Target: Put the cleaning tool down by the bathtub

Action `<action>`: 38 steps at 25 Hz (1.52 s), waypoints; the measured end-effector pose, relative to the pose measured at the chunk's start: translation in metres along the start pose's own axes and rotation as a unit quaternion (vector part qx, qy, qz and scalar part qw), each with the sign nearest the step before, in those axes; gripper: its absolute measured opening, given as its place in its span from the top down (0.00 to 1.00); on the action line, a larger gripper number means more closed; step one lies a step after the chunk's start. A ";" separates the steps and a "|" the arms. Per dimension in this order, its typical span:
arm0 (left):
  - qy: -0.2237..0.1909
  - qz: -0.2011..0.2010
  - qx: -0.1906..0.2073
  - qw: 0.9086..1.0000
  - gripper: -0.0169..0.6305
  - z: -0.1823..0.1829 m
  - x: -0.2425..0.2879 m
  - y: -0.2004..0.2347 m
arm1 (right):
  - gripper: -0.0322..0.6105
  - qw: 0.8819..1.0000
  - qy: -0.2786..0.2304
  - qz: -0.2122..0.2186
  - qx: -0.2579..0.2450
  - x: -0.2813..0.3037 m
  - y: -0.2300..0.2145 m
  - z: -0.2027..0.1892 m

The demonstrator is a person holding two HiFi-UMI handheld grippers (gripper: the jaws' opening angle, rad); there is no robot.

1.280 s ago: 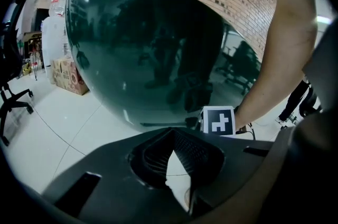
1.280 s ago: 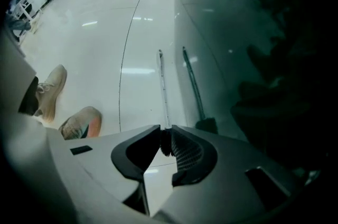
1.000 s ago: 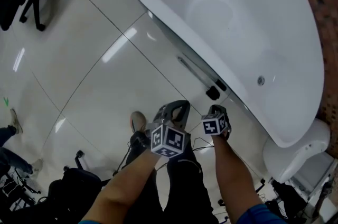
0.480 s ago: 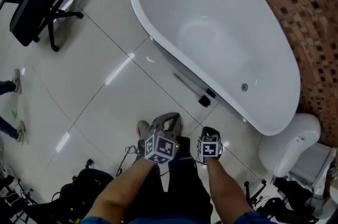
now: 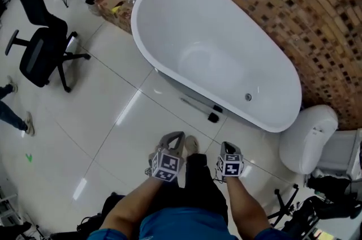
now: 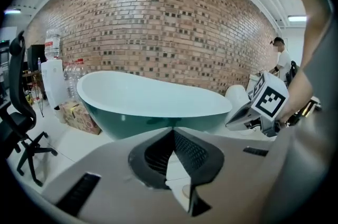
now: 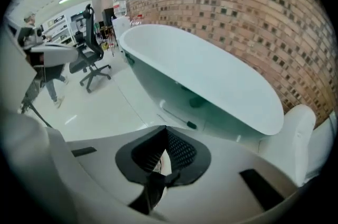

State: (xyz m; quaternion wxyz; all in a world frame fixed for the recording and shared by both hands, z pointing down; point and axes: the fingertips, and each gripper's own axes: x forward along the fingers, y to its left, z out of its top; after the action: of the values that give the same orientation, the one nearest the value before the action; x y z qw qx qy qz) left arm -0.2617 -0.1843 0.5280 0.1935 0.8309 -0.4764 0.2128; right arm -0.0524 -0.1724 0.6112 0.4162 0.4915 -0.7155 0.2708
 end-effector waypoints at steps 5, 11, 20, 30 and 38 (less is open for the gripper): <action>-0.020 -0.032 0.027 0.999 0.97 0.049 -0.041 -0.030 | 0.93 0.996 -0.084 -0.007 0.038 -0.094 0.006 0.035; -0.061 -0.041 0.071 0.995 0.97 0.112 -0.075 -0.063 | 0.93 0.985 -0.171 0.005 0.018 -0.175 0.021 0.071; -0.045 -0.005 0.047 0.998 0.97 0.121 -0.110 -0.122 | 0.93 0.965 -0.257 0.027 0.053 -0.265 -0.017 0.073; -0.046 -0.052 0.074 0.995 0.97 0.135 -0.118 -0.163 | 0.93 0.948 -0.296 -0.015 0.117 -0.319 -0.051 0.048; -0.082 -0.074 0.083 0.990 0.97 0.164 -0.129 -0.158 | 0.93 0.940 -0.317 -0.035 0.121 -0.338 -0.035 0.064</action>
State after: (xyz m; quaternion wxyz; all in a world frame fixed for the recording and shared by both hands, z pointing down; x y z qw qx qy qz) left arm -0.1542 -0.1040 0.3029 0.0994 0.8916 -0.4084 0.1682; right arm 0.0167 -0.0742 0.2866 0.1149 0.6233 -0.7545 0.1704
